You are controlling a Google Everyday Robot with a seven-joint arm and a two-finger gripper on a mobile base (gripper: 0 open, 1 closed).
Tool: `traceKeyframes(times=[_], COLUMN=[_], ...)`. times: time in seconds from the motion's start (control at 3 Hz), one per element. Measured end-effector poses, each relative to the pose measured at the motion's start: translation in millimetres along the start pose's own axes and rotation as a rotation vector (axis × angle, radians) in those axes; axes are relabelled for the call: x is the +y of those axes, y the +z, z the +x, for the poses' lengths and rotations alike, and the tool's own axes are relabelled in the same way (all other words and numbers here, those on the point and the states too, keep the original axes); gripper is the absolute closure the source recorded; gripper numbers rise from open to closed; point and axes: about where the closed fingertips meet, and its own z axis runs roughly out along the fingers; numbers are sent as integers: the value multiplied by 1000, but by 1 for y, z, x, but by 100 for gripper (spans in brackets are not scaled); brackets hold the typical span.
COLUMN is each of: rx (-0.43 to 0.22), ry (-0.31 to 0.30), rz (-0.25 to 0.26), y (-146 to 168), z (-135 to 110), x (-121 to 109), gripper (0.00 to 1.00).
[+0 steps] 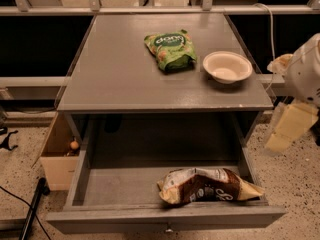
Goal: Pick brown chip bag from top drawer and place on counter
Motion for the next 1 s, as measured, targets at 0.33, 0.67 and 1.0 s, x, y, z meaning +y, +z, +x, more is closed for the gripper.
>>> traceKeyframes(times=[0.33, 0.67, 1.0], rx=[-44, -108, -146], ry=[18, 33, 31], rz=[27, 51, 19], y=[24, 53, 89], z=[6, 12, 15], x=[8, 15, 30], gripper=[0, 0, 0])
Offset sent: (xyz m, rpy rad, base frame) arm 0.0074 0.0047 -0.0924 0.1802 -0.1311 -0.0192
